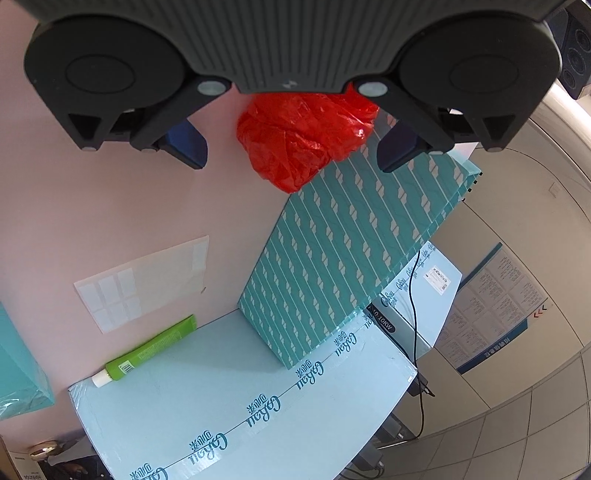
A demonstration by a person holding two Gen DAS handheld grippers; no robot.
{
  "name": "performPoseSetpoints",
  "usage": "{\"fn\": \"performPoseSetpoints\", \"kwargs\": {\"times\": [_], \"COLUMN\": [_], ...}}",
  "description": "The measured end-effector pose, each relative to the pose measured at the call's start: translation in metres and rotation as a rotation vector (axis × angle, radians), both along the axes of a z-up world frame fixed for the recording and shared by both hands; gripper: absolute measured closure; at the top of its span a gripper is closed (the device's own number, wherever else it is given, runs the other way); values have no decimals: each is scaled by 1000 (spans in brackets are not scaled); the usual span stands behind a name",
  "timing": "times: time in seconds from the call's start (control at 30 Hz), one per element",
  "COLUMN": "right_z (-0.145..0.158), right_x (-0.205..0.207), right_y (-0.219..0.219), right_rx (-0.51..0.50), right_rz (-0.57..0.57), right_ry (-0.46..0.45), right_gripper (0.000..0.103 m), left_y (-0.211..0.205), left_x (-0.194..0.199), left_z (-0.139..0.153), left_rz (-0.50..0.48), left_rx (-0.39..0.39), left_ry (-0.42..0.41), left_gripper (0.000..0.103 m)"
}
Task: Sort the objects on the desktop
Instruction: 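Carry the red bag in the right gripper over the open teal box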
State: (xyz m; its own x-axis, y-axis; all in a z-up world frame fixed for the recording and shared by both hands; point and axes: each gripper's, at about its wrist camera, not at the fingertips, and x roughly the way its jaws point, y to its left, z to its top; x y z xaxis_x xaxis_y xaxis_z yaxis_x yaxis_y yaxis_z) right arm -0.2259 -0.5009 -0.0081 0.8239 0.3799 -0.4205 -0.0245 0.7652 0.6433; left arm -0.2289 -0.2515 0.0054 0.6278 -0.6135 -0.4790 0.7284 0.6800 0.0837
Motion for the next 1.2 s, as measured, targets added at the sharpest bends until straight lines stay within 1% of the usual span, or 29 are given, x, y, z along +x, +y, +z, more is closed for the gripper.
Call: {"fn": "performPoseSetpoints", "kwargs": {"times": [0.03,0.1,0.17,0.2,0.23,0.3,0.33,0.5,0.8,0.97,1.2], "right_z": [-1,-2,-2,-3,-4,-5,-5,-9,8,33,79], "right_x": [1,2,1,1,0,-3,-5,-13,-44,-58,-56], "right_y": [2,7,14,18,21,25,24,14,20,29,56], "right_rx": [-8,-20,-22,-23,-12,-7,0,95,131,112,66], "right_rz": [6,21,47,57,67,66,61,53,21,12,35], "right_ry": [6,14,10,12,13,9,6,11,-59,-125,-214], "right_gripper": [26,43,47,48,49,50,50,50,49,49,48], "left_y": [-3,-8,-11,-12,-15,-18,-19,-17,-3,8,38], "left_x": [1,2,5,7,10,16,16,9,-14,-24,-23], "left_z": [-1,-2,-4,-5,-7,-12,-13,-13,3,26,65], "left_rz": [-11,-29,-54,-71,-100,-133,-133,-151,-182,-190,-177], "left_rx": [-1,-6,-27,-36,-37,-49,-55,-66,-127,-171,-243], "left_ry": [8,26,56,77,111,179,189,172,135,79,19], "left_gripper": [0,0,1,9,32,47,47,47,46,45,40]}}
